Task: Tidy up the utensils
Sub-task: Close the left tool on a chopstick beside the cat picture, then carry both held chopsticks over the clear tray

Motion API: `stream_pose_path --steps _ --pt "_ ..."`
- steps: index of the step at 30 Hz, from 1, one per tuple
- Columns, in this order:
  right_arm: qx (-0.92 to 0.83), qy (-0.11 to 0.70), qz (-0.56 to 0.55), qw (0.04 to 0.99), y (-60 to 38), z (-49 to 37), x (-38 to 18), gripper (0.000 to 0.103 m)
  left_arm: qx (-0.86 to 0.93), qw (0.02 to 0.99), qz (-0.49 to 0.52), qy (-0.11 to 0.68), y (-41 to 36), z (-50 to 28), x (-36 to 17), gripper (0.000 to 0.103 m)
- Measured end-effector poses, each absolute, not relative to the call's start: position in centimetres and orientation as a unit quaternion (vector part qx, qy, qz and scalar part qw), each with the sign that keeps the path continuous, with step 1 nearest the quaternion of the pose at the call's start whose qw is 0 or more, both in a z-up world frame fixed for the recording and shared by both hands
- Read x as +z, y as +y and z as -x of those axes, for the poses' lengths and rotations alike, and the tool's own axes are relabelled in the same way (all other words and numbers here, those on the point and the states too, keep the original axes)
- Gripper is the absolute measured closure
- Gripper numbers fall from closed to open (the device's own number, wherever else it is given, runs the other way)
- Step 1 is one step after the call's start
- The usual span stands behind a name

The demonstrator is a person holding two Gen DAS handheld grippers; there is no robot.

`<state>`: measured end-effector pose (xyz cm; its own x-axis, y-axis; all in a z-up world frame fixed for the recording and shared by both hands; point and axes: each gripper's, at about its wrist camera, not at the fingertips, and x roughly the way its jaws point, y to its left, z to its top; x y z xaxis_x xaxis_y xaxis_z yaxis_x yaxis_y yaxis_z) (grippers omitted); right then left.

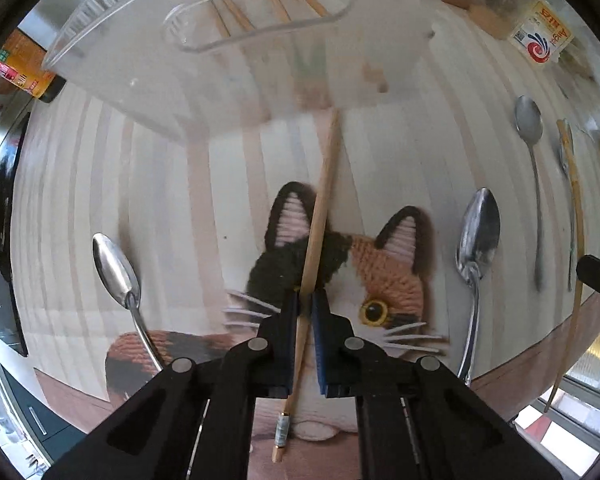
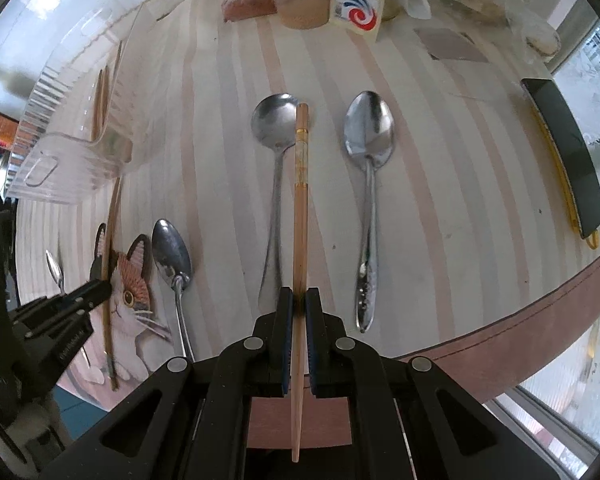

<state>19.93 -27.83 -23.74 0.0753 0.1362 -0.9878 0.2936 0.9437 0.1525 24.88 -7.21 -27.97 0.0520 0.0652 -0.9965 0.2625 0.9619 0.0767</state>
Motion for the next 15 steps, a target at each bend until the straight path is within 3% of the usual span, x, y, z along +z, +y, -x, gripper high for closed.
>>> stream_pose_path --steps 9,15 --pt "-0.041 0.688 -0.151 0.709 -26.4 -20.5 -24.7 0.097 -0.065 0.716 -0.109 0.687 -6.4 -27.0 -27.6 0.095" --pt "-0.037 0.686 -0.152 0.711 -25.9 -21.0 -24.3 0.097 -0.063 0.719 -0.116 0.683 -6.6 -24.5 -27.9 0.099"
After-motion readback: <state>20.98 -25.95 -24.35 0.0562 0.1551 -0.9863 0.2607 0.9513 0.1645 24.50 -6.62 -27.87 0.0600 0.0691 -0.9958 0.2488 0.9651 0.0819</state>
